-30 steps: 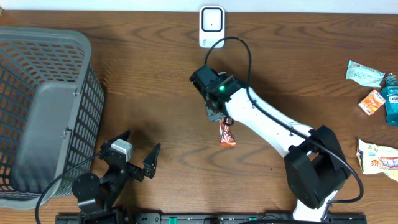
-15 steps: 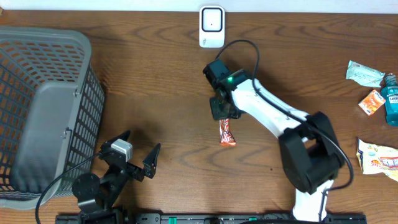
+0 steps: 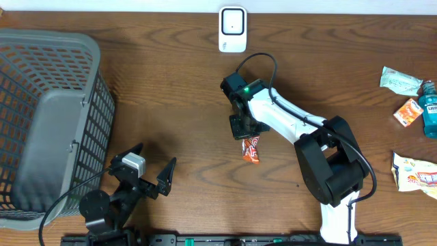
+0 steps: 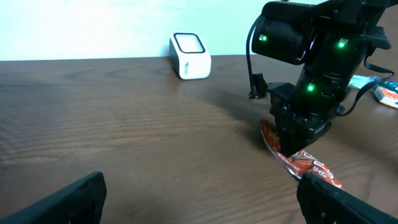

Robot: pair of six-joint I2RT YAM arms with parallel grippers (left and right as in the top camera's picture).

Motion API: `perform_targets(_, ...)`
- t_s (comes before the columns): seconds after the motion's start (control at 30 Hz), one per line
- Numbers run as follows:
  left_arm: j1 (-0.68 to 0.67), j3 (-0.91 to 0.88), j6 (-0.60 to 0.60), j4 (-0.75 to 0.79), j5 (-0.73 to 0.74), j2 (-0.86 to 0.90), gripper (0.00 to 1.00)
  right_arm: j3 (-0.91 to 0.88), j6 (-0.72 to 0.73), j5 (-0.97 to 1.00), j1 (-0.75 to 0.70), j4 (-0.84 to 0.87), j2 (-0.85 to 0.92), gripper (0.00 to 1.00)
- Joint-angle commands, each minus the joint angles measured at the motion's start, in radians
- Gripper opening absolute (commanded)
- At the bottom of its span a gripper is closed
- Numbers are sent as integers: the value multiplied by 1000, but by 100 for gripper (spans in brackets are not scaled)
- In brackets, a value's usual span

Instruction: Scan the item barcode

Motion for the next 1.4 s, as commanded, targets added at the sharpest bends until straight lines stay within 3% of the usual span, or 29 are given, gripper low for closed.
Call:
perform_targets(0.0, 2, -17, -5, -22, 13, -5, 98, 13, -6, 21, -10, 4, 16, 1)
perform_targets(0.03, 2, -17, -5, -22, 13, -5, 98, 18, -10, 21, -11, 3, 11, 4)
perform_targets(0.07, 2, -17, -5, -22, 13, -5, 98, 30, -18, 20, -13, -3, -2, 16)
perform_targets(0.13, 2, -17, -5, -22, 13, -5, 98, 62, -17, 21, -13, -22, -24, 53)
perform_targets(0.23, 2, -17, -5, -22, 13, -5, 98, 117, -16, 20, -8, -42, -50, 72)
perform_targets(0.3, 2, -17, -5, -22, 13, -5, 98, 132, 2, 26, -3, -40, -55, 72)
perform_targets(0.57, 2, -17, -5, -22, 13, -5, 98, 114, 150, 182, -2, 26, -28, 52)
perform_targets(0.9, 2, -17, -5, -22, 13, -5, 98, 113, 230, 296, 0, 74, -21, 48)
perform_targets(1.17, 2, -17, -5, -22, 13, -5, 98, 113, 247, 272, 1, 71, 59, 45)
perform_targets(1.23, 2, -17, -5, -22, 13, -5, 98, 113, 270, 262, 3, 50, 86, 40)
perform_targets(1.37, 2, -17, -5, -22, 13, -5, 98, 113, 358, 269, 5, -26, 107, 19)
